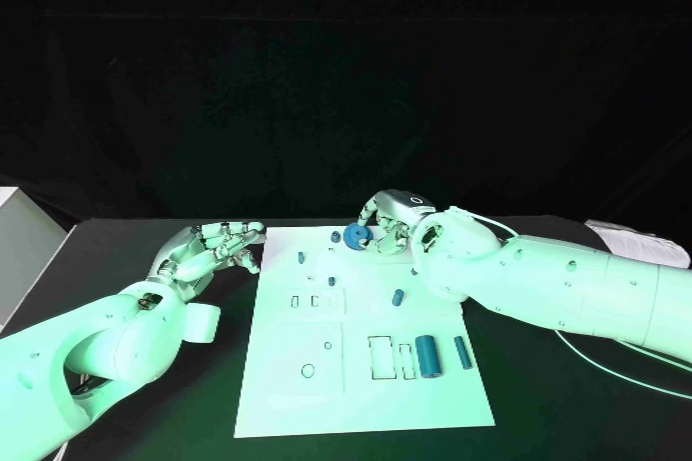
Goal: Assemble the parts on the task board
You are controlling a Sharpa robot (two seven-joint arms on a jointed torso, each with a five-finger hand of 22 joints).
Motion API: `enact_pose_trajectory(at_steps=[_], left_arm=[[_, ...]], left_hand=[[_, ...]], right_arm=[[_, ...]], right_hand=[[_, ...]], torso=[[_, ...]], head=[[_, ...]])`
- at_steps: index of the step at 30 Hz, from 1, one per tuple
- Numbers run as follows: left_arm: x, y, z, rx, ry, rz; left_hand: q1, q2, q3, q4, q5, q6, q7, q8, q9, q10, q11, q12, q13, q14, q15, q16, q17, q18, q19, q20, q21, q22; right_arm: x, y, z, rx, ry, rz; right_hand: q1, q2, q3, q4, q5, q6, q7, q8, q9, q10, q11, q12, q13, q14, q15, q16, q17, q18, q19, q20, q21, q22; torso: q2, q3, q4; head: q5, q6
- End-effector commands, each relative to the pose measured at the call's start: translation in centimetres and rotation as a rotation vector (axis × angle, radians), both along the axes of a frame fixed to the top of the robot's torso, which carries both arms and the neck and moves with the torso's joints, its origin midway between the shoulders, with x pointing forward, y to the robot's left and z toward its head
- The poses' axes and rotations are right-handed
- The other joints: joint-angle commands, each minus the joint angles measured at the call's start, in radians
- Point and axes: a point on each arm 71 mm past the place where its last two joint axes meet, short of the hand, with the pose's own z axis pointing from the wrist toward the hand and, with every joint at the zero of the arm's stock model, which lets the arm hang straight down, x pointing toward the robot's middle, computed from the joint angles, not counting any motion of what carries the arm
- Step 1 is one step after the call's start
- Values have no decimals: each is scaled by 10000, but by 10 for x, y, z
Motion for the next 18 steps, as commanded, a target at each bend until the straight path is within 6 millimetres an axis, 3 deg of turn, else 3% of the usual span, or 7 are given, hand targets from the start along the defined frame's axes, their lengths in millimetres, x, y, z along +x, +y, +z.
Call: enact_pose_trajectory(at_steps=[1,10,14,18], left_arm=[[0,-3,1,-42,-84,-212],[-1,-4,1,-49,-82,-231],[-1,-4,1,-46,-77,-234],[-1,-4,1,-50,-74,-249]], left_hand=[[-57,28,49,-2,-50,-70,12,19,10,-57,24,-52,-5,-62,12,51,-9,131,-77,14,53,11],[-57,28,49,-2,-50,-70,12,19,10,-57,24,-52,-5,-62,12,51,-9,131,-77,14,53,11],[-60,30,60,-17,-50,-77,17,18,18,-64,29,-53,-5,-72,16,60,-17,133,-108,21,84,34],[-60,30,60,-17,-50,-77,17,18,18,-64,29,-53,-5,-72,16,60,-17,133,-108,21,84,34]], right_arm=[[-4,12,0,-485,-796,310],[-3,37,-11,-782,-886,574],[-1,45,-18,-912,-755,585],[1,48,-21,-995,-650,578]], right_hand=[[-35,-76,53,27,-46,59,8,35,20,1048,-59,20,2634,1061,-52,41,2631,-141,1047,-39,61,2627],[-46,-95,72,19,-119,60,6,30,20,1048,-58,20,2634,1061,-54,41,2631,-141,1047,-41,61,2627],[-42,-104,81,11,-139,53,6,25,19,1048,-58,20,2634,1061,-54,41,2631,-141,1047,-42,61,2627],[-42,-106,84,10,-148,50,8,22,18,1048,-58,20,2634,1061,-54,41,2631,-141,1047,-42,61,2627]], torso=[[6,-6,-5],[26,-14,32],[32,-8,16],[23,-3,11]], head=[[-4,12],[-16,9],[56,24],[41,-13]])
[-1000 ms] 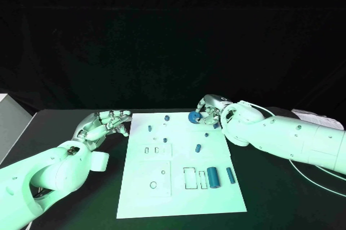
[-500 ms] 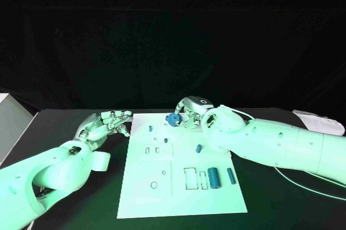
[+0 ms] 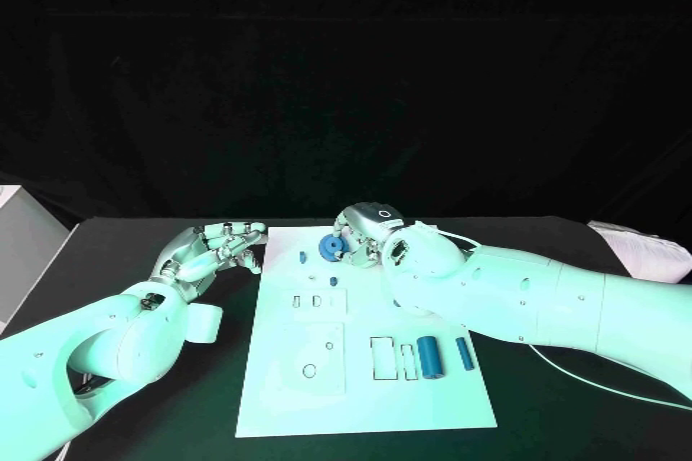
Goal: Assemble the parts on the task board
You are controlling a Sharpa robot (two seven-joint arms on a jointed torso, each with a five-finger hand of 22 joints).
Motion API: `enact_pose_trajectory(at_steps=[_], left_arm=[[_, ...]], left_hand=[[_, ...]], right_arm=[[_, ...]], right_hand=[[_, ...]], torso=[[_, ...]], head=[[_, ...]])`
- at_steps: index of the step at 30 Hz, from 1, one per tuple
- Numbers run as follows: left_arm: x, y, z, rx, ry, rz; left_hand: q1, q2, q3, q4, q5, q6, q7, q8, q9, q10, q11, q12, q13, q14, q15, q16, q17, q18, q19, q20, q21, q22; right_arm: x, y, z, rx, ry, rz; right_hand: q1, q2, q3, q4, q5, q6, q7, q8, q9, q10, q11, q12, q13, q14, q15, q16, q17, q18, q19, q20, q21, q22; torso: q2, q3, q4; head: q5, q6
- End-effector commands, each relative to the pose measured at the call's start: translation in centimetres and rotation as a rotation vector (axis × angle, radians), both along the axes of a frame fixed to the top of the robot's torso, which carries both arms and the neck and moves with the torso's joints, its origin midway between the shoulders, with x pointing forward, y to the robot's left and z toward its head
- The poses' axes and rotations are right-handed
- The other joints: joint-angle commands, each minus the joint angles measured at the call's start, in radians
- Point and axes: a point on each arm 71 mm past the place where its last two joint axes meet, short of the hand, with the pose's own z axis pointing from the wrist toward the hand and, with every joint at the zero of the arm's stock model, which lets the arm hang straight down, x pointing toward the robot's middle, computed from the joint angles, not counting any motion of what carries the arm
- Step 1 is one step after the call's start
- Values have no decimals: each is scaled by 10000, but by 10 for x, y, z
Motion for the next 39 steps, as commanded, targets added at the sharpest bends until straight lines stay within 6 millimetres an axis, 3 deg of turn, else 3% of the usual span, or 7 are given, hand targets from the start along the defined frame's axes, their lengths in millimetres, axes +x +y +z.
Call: enact_pose_trajectory(at_steps=[1,21,25,26,28,34,39], left_arm=[[-1,-3,1,-44,-76,-224],[-1,-3,1,-35,-53,-235],[-1,-3,1,-32,-48,-236],[-1,-3,1,-31,-47,-231],[-1,-3,1,-30,-51,-210],[-1,-2,1,-25,-50,-186],[-1,-2,1,-23,-49,-164]], left_hand=[[-60,30,60,-17,-50,-77,17,18,8,-64,29,-53,-5,-73,16,60,-17,133,-72,-15,36,9],[-81,32,59,-10,-52,-81,22,17,11,-68,33,-53,-5,-76,20,65,-21,133,-86,-11,49,18],[-81,32,59,-10,-52,-81,22,17,11,-68,33,-53,-5,-76,20,65,-21,133,-86,-11,49,18],[-81,32,59,-10,-52,-81,22,17,11,-68,33,-53,-5,-76,20,65,-21,133,-86,-11,49,18],[-106,31,54,0,-56,-89,30,13,14,-75,39,-55,-6,-81,26,70,-25,133,-101,-6,62,28],[-141,24,42,17,-65,-100,39,7,16,-85,47,-58,-7,-83,33,75,-28,132,-115,0,72,36],[-168,27,36,33,-71,-111,47,2,17,-93,53,-60,-8,-84,38,80,-31,132,-127,6,80,42]], right_arm=[[1,2,-2,-320,-97,-22],[4,5,-5,-500,-133,-97],[4,6,-5,-412,-188,-51],[4,7,-5,-393,-172,-15],[4,7,-6,-366,-46,90],[4,8,-9,-383,416,305],[4,6,-10,-360,603,407]], right_hand=[[10,-53,57,-16,-49,51,9,59,4,1049,-59,21,2635,1061,-55,41,2632,-142,1047,-43,61,2628],[-38,-105,75,-13,-115,-27,37,4,-13,1049,-38,21,2635,1061,-44,41,2632,-142,1047,-40,61,2628],[-191,-222,42,32,-159,-297,135,-177,-77,1049,45,21,2635,1061,26,41,2632,-142,1047,8,61,2628],[-238,-247,4,44,-244,-358,156,-224,-91,1049,68,21,2635,1061,48,41,2632,-142,1047,29,61,2628],[-374,-243,-219,88,-894,-474,184,-330,-115,1049,105,21,2635,1061,89,41,2632,-142,1047,77,61,2628],[-1421,74,-1249,173,-1045,-669,104,-633,-167,1049,48,21,2635,1061,47,41,2632,-142,1047,58,61,2628],[-2034,380,-1638,195,-966,-564,101,-688,-151,1049,44,21,2635,1061,44,41,2632,-142,1047,53,61,2628]], torso=[[2,4,-10],[-15,23,-19],[-16,24,-18],[-15,23,-18],[-16,20,-23],[-17,20,-18],[-23,24,-31]], head=[[15,-42],[97,-129],[88,-133],[90,-131],[96,-133],[93,-138],[112,-144]])
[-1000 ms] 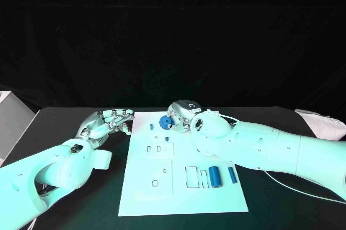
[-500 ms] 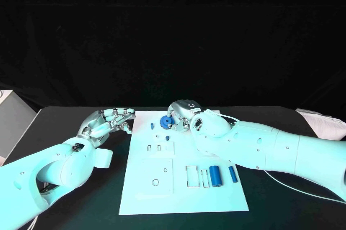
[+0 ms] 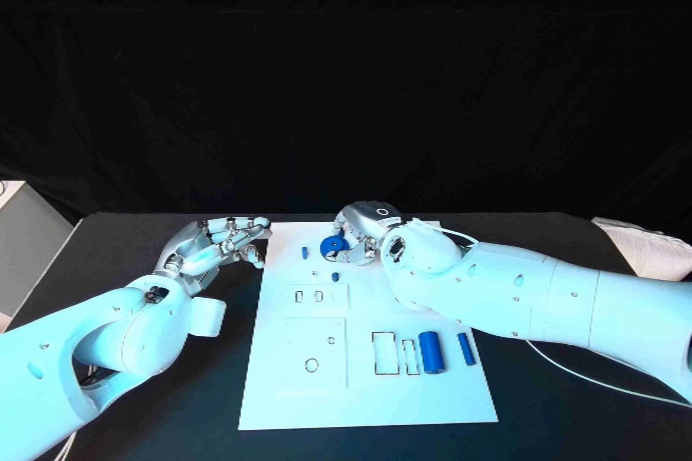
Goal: Assemble the parts on the task board
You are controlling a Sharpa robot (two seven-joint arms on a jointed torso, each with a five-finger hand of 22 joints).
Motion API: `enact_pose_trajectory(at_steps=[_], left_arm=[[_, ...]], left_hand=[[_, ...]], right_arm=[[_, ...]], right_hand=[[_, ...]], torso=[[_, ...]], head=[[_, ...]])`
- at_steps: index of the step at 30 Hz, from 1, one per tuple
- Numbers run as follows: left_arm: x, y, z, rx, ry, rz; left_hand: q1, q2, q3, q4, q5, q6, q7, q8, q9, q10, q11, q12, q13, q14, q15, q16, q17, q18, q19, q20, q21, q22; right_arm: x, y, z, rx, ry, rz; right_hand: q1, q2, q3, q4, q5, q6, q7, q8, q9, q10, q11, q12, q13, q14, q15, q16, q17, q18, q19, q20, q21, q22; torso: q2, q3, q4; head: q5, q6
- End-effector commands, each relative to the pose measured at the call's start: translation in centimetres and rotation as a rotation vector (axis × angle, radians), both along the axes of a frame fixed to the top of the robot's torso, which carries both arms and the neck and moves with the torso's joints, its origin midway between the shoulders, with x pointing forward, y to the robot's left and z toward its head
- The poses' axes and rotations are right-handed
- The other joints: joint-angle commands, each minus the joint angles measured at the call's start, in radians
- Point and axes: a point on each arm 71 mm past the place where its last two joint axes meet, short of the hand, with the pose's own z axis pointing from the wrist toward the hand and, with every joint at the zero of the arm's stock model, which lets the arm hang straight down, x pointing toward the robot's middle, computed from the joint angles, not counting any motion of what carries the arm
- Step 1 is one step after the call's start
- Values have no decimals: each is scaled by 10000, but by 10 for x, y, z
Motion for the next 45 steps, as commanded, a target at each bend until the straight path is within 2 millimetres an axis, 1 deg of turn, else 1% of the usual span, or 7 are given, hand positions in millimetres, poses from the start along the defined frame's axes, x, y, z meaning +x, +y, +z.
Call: enact_pose_trajectory(at_steps=[1,11,23,30,34,41,45], left_arm=[[0,-2,1,-37,-70,-143],[0,-2,1,-42,-65,-149],[0,0,0,-18,-59,-99],[0,2,-1,2,-43,-57],[-1,3,-3,22,13,-21],[-4,3,-11,16,168,-57],[-5,1,-13,-22,209,-144]], left_hand=[[-86,3,36,32,-27,-73,9,3,10,-57,16,-60,-8,-50,5,40,-12,131,-56,8,44,17],[-97,11,37,41,-29,-79,12,0,10,-62,18,-61,-9,-51,8,43,-14,131,-63,11,49,20],[-98,19,42,42,-28,-87,15,-4,11,-70,20,-63,-10,-51,9,47,-16,132,-70,14,55,25],[-96,25,47,40,-26,-93,18,-7,11,-75,22,-64,-10,-53,10,49,-18,133,-75,16,60,28],[-96,25,47,40,-26,-93,18,-7,11,-75,22,-64,-10,-53,10,49,-18,133,-75,16,60,28],[-88,31,56,31,-24,-100,22,-10,14,-80,23,-63,-10,-58,11,52,-21,134,-85,19,69,34],[-88,31,56,31,-24,-100,22,-10,14,-80,23,-63,-10,-58,11,52,-21,134,-85,19,69,34]], right_arm=[[-1,1,-3,-66,394,344],[-2,-3,-5,-66,566,379],[-5,-29,-6,163,576,43],[-12,-63,7,1729,-84,-6],[-18,-85,15,2327,-301,141],[-23,-124,25,2663,-89,160],[-21,-150,25,2691,562,152]], right_hand=[[-152,71,-57,3,93,97,-11,-60,15,1055,-24,21,2631,1024,5,42,2635,-142,1047,51,61,2633],[48,422,301,-70,426,296,-50,-65,45,1055,-61,21,2631,1024,-38,42,2635,-142,1047,13,61,2633],[262,441,609,-85,650,359,-62,-101,45,1055,-75,21,2631,1024,-60,42,2635,-142,1047,-7,61,2633],[466,315,839,-125,666,303,-27,-196,19,1055,-50,21,2631,1024,-50,41,2632,-142,1047,-6,61,2633],[604,183,914,-138,480,332,-9,-216,20,1048,-33,15,2625,1020,-33,37,2616,-142,1047,9,61,2633],[1286,-46,1165,-374,282,471,-26,-217,36,1053,-48,20,2629,1024,-66,42,2635,-142,1047,-11,61,2633],[1767,-195,1263,-568,-317,471,-26,-275,22,1040,-47,8,2617,1024,-80,42,2635,-142,1047,-26,61,2633]], torso=[[-3,3,-11],[-7,9,-7],[-17,28,-35],[-67,51,-98],[-118,93,-169],[-189,165,-258],[-220,182,-302]], head=[[15,-7],[-6,12],[0,48],[26,95],[65,103],[-71,101],[-151,112]])
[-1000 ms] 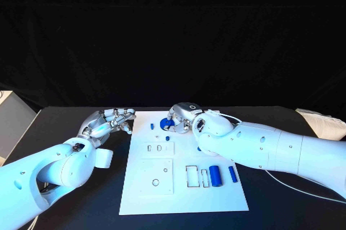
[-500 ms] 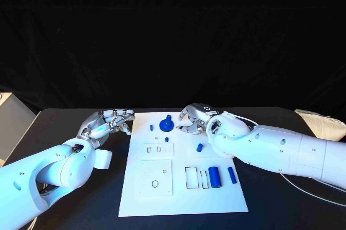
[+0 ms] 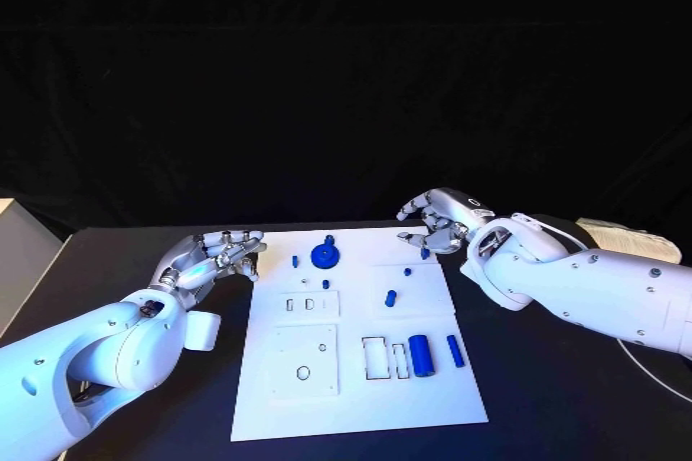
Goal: Assemble the parts on the task board
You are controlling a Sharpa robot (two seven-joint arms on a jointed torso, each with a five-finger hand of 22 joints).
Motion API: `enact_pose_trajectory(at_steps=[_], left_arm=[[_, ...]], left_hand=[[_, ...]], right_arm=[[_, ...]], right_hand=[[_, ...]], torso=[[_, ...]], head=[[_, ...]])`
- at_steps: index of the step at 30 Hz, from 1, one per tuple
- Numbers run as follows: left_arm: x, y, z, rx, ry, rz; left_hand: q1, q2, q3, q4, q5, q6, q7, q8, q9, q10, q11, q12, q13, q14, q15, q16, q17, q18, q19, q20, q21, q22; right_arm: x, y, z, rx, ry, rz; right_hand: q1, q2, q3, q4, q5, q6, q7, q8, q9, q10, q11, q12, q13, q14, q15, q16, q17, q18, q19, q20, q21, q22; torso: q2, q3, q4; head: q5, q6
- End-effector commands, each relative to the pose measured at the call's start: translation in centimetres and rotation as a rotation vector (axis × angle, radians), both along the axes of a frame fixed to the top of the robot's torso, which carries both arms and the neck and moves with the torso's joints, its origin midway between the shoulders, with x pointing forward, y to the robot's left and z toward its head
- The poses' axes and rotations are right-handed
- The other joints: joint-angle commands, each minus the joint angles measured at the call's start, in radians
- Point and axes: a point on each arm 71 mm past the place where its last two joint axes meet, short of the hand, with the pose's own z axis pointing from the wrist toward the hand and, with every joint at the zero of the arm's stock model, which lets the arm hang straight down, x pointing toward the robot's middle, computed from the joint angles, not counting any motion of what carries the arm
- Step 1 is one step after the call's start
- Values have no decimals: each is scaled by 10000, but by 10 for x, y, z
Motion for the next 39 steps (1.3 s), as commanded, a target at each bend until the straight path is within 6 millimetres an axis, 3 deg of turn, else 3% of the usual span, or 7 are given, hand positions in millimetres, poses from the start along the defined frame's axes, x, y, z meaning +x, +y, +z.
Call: enact_pose_trajectory(at_steps=[1,9,12,16,30,39], left_arm=[[-1,-5,0,-98,-69,-268],[-2,-6,-3,-144,-29,-402],[-2,-6,-3,-148,-27,-432],[-2,-6,-4,-133,-29,-455],[-2,-6,-4,-103,-33,-465],[-3,-6,-4,-85,-17,-479]], left_hand=[[-77,42,27,2,-24,-64,-14,-10,8,-80,24,-63,-10,-59,12,53,-13,133,-52,-17,36,8],[-67,44,33,-7,-24,-63,-16,-8,11,-76,22,-59,-8,-63,12,54,-16,134,-59,-15,42,12],[-67,44,33,-7,-24,-63,-16,-8,11,-76,22,-59,-8,-63,12,54,-16,134,-59,-15,42,12],[-67,44,33,-7,-24,-63,-16,-8,11,-76,22,-59,-8,-63,12,54,-16,134,-59,-15,42,12],[-54,38,38,-26,-25,-70,-11,-11,14,-83,25,-59,-8,-72,13,57,-19,135,-71,-13,53,20],[-54,38,38,-26,-25,-70,-11,-11,14,-83,25,-59,-8,-72,13,57,-19,135,-71,-13,53,20]], right_arm=[[1,-13,-2,432,758,735],[10,-48,-8,174,1545,331],[12,-55,-12,10,1741,204],[15,-62,-19,-217,2047,42],[20,-59,-36,-525,2289,-237],[24,-53,-38,-435,2138,-459]], right_hand=[[355,-69,66,-160,-212,55,-13,-66,-8,1036,-45,4,2617,1024,-76,42,2630,-143,1047,-28,61,2628],[562,-184,-28,-243,-607,-3,11,-148,-31,984,-24,-42,2569,1024,-50,42,2630,-143,1047,-10,61,2628],[576,-212,-94,-232,-684,-78,33,-204,-49,950,-9,-72,2538,1024,-24,42,2630,-143,1047,6,61,2628],[605,-243,-158,-234,-731,-149,50,-256,-66,918,6,-100,2509,1024,-5,42,2630,-143,1047,23,61,2628],[691,-236,-250,-232,-584,-280,116,-358,-94,925,60,-93,2516,1024,54,42,2630,-143,1047,69,61,2628],[646,-97,-292,-92,-278,-251,166,-378,-87,942,110,-78,2532,1024,108,42,2630,-143,1047,125,61,2628]], torso=[[-50,39,-73],[-79,71,-86],[-64,47,-70],[-48,43,-55],[-48,7,-39],[-52,12,-53]], head=[[-85,3],[-237,-8],[-267,-17],[-256,-49],[-238,-138],[-212,-165]])
